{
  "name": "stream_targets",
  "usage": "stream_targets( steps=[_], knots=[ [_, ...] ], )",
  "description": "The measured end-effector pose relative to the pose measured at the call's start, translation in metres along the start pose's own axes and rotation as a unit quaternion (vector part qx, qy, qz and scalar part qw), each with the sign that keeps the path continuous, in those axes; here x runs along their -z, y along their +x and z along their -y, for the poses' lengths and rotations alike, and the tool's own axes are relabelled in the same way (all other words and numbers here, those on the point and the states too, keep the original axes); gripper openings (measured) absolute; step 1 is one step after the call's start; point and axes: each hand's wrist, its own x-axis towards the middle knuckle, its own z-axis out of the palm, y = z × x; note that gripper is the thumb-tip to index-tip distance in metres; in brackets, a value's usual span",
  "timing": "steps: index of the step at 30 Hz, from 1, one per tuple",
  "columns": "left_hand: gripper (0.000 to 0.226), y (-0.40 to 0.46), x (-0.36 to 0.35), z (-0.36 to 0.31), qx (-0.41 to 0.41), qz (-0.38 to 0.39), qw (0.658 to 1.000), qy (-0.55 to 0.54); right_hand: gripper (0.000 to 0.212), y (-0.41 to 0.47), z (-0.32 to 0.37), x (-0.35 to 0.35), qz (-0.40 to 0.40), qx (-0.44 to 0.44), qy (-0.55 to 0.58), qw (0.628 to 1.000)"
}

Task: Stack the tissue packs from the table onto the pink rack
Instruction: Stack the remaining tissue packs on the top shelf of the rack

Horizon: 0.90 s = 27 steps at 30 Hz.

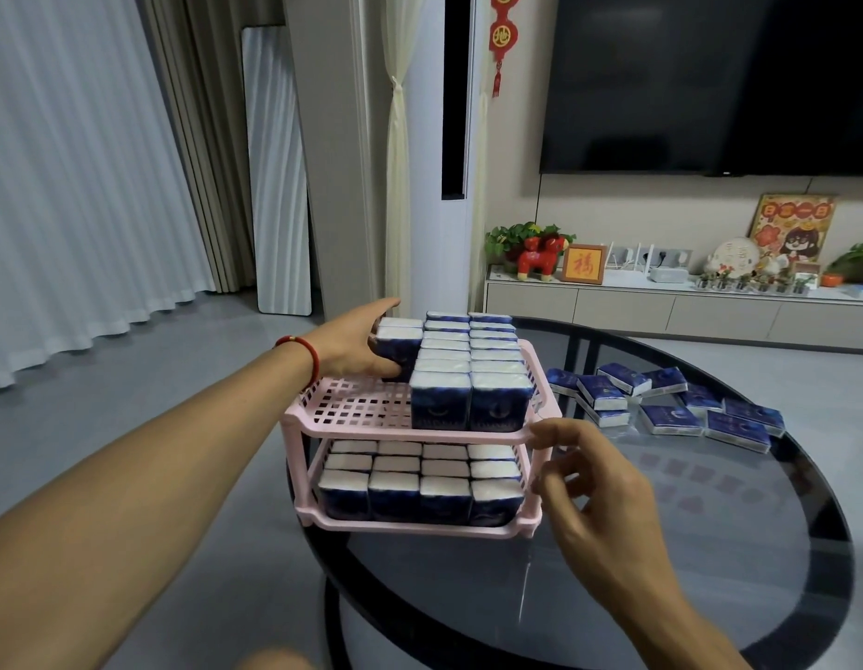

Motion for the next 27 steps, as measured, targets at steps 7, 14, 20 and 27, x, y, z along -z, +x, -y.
stream_targets(
  steps=[7,14,20,27],
  knots=[
    [0.060,0.0010,-0.0026,0.0028,-0.035,-0.070,0.996,0.047,0.045,-0.0001,-0.0002,0.0007,0.005,-0.005,0.003,1.000],
    [0.056,-0.0005,-0.0056,-0.0015,-0.037,-0.066,0.996,0.049,0.045,0.0005,-0.0006,0.0003,0.005,-0.001,-0.004,1.000],
    [0.097,-0.0038,-0.0032,-0.0063,-0.014,-0.046,0.997,0.056,0.044,0.0008,-0.0003,0.0001,0.003,0.002,-0.006,1.000],
    [0.104,-0.0059,-0.0002,-0.0071,0.003,-0.041,0.997,0.061,0.047,0.0011,0.0010,0.0027,-0.005,0.003,-0.015,1.000]
  ],
)
